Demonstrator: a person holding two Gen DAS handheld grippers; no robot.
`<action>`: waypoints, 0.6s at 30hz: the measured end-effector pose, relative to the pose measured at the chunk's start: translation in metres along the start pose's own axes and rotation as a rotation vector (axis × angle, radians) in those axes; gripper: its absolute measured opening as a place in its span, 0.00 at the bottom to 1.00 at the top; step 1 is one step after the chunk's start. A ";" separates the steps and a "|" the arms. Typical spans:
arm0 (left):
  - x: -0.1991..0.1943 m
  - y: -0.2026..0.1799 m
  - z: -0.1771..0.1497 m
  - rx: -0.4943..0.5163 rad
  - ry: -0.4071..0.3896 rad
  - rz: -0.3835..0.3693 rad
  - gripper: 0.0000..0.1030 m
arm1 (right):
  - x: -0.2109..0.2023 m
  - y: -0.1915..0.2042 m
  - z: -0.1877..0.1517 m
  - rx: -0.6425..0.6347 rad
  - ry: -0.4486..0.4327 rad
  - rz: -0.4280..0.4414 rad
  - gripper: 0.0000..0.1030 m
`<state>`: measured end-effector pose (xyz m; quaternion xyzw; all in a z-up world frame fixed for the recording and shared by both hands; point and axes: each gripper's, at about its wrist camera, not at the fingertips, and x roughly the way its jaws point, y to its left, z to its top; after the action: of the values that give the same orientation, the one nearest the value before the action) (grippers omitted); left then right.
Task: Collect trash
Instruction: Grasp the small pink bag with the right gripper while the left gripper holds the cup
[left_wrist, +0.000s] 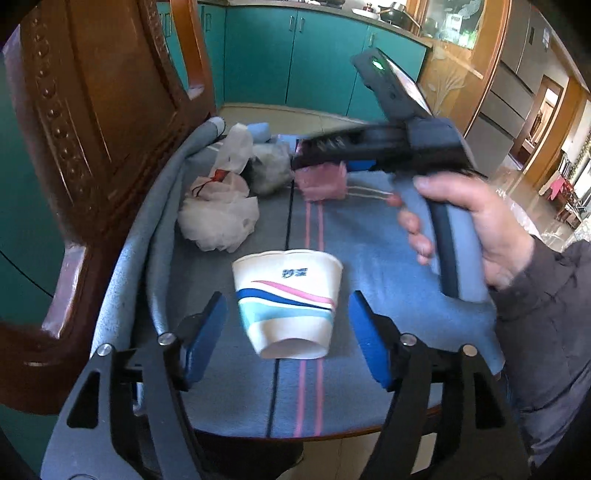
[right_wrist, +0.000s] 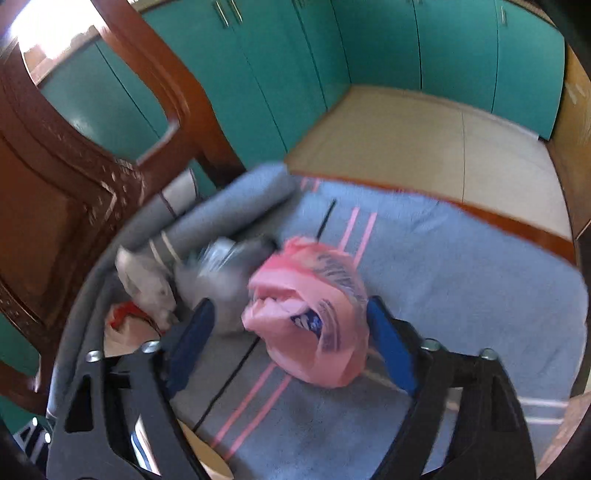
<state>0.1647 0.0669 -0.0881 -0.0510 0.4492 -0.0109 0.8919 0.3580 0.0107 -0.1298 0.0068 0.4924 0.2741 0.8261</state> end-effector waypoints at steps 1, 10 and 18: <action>0.004 0.003 0.001 -0.004 0.005 0.002 0.71 | 0.000 -0.002 -0.006 0.001 0.020 0.003 0.50; 0.032 -0.003 0.003 0.017 0.094 -0.019 0.77 | -0.089 -0.038 -0.095 0.053 0.034 -0.028 0.51; 0.054 -0.002 0.002 -0.036 0.140 0.017 0.78 | -0.108 -0.038 -0.142 -0.018 0.067 -0.180 0.78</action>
<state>0.1984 0.0620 -0.1304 -0.0621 0.5109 0.0013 0.8574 0.2201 -0.1082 -0.1264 -0.0538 0.5157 0.2033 0.8306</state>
